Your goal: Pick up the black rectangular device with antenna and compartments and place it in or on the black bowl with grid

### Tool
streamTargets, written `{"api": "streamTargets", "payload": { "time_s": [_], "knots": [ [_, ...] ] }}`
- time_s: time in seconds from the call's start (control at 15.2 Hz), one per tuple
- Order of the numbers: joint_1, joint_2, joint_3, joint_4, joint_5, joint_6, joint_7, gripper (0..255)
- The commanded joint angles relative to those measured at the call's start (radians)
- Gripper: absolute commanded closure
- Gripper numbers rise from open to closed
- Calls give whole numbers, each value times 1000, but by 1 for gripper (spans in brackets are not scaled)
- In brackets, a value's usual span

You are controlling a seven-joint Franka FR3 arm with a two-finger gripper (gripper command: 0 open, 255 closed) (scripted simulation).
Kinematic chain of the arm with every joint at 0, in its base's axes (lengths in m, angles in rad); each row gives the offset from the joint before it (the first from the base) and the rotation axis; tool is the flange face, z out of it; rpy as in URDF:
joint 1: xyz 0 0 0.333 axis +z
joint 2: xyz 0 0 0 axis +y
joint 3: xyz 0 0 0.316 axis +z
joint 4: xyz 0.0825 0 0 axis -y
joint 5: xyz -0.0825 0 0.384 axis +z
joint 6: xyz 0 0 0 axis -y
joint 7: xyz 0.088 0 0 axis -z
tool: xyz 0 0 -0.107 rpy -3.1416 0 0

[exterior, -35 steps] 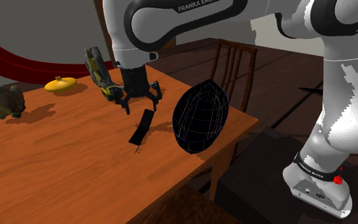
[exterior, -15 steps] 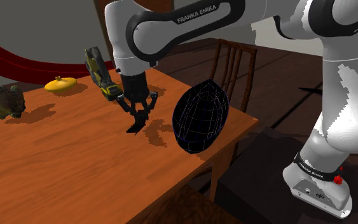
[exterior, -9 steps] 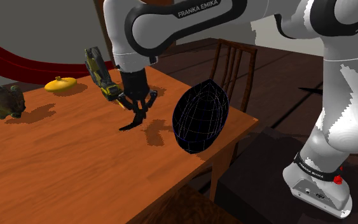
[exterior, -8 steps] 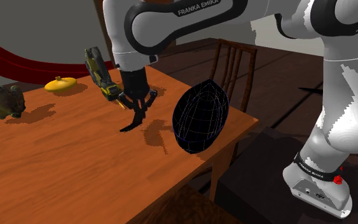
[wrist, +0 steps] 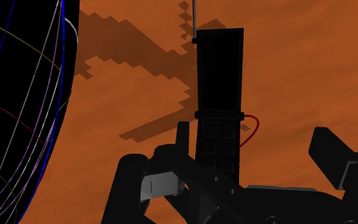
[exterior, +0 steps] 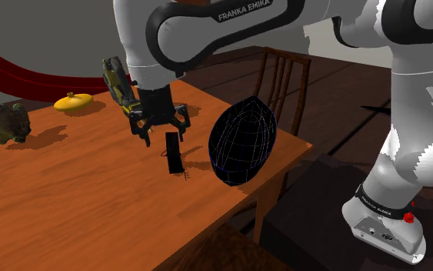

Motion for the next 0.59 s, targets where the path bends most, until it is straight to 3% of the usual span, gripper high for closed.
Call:
{"api": "streamTargets", "payload": {
  "time_s": [0.0, 0.53],
  "knots": [
    [4, 1, 1, -20, -9, 26, -2, 0],
    [3, 15, -4, -78, -20, 94, 6, 0]
  ]
}}
